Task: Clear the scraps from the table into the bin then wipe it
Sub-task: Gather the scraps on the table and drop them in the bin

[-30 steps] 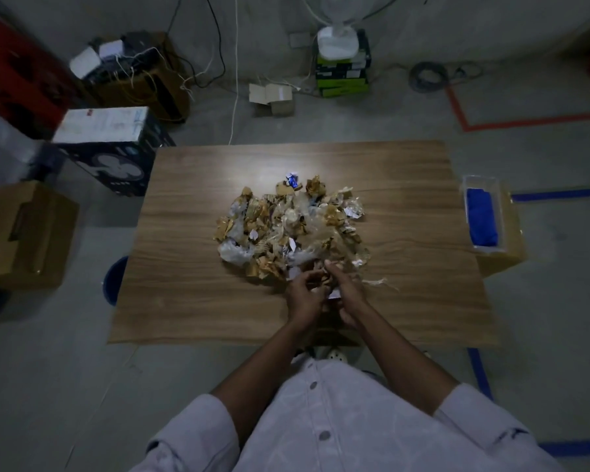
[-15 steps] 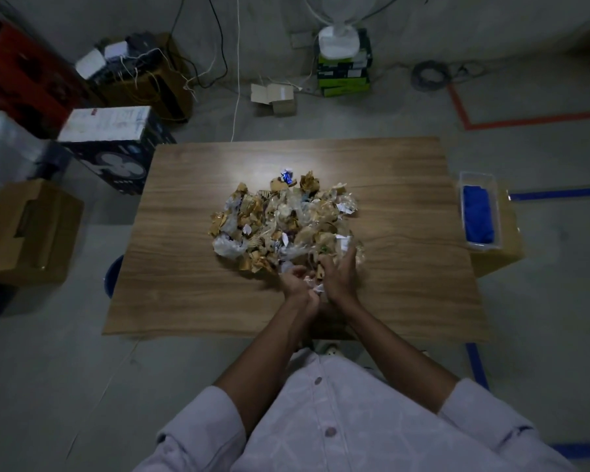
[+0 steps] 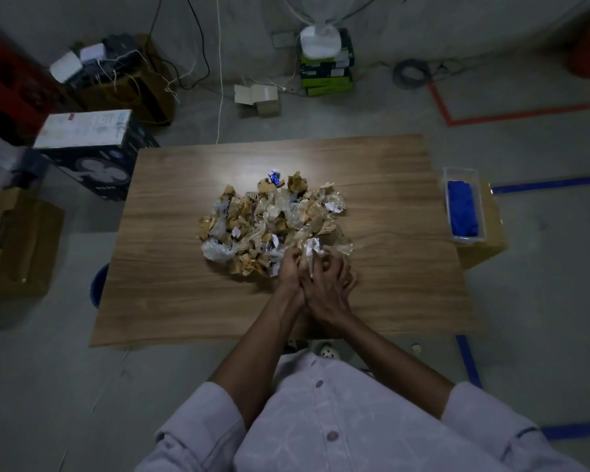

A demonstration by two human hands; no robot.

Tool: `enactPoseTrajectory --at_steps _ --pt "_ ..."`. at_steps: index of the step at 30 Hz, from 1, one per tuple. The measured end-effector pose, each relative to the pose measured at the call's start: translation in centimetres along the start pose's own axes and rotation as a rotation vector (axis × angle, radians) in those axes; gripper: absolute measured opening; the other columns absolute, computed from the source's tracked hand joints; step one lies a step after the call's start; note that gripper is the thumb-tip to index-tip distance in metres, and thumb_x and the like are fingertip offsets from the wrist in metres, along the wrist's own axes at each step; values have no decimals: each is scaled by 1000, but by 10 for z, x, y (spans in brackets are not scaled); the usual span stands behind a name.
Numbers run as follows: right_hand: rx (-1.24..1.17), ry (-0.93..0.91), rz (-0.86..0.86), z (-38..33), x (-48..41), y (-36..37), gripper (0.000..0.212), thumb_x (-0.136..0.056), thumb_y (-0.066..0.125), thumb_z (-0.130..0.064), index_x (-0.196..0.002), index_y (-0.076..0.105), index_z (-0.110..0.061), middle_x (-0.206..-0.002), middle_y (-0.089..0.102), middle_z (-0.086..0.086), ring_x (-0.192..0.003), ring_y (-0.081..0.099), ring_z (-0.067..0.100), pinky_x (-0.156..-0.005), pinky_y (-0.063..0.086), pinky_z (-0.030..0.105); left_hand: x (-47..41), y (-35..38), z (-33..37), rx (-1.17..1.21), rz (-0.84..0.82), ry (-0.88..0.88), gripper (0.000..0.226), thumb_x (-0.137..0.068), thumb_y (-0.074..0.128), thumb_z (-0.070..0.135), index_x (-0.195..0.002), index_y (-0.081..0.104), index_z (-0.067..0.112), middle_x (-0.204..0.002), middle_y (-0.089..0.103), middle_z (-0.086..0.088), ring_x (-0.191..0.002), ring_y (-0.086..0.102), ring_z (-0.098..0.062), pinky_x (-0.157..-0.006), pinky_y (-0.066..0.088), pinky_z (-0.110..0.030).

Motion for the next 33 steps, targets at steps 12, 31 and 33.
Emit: enactPoseTrajectory --at_steps 12,31,33 --pt "-815 267 113 36 -11 6 26 -104 55 -42 -122 65 -26 -130 62 3 -122 59 18 -101 49 25 -26 -33 17 -179 273 124 47 -92 66 48 -111 76 6 -103 78 -14 -81 72 -27 -56 50 -25" --pt "-1726 786 -220 4 11 17 75 -93 44 -74 -111 78 -10 -121 73 17 -108 71 29 -93 53 42 30 6 -5 -1660 153 1098 50 -103 23 43 -109 62 12 -122 60 -13 -114 49 -30 -90 30 -44" --pt "-1747 724 -208 3 9 12 67 -97 46 -68 -118 73 -10 -123 72 16 -108 72 27 -95 53 42 27 8 -9 -1756 132 1094 50 -104 22 41 -122 59 12 -132 57 -12 -119 49 -32 -92 33 -46"
Point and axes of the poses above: each hand's wrist, its own x-axis away from the middle knuckle, its own y-axis out of the palm, z = x × y, the point moved 5 cm from there along -x, towards the middle knuckle
